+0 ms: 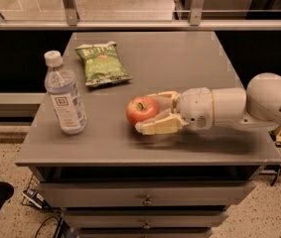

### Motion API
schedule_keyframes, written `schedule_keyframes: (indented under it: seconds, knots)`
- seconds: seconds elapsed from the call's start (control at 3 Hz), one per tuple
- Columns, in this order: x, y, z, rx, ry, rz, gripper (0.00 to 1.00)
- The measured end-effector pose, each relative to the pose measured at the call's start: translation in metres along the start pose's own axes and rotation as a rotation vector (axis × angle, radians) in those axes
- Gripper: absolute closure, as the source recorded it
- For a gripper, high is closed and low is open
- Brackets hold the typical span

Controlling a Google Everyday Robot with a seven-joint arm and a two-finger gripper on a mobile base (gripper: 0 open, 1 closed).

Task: Move apple near blue plastic bottle

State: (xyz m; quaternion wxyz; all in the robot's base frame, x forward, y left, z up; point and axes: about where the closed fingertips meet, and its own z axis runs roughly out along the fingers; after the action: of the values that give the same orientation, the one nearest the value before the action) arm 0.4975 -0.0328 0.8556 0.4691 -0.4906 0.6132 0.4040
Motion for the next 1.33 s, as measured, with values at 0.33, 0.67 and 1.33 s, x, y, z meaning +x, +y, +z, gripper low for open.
schedule_keyframes:
  seconds: [0.33, 0.67, 1.33]
  knots:
    - [0.002, 0.005, 0.012, -0.036, 0.018, -0.017, 1.00]
    - [0.003, 0.009, 0.021, -0.073, 0.025, -0.027, 1.00]
    - [0.002, 0.011, 0.024, -0.080, 0.026, -0.029, 0.61]
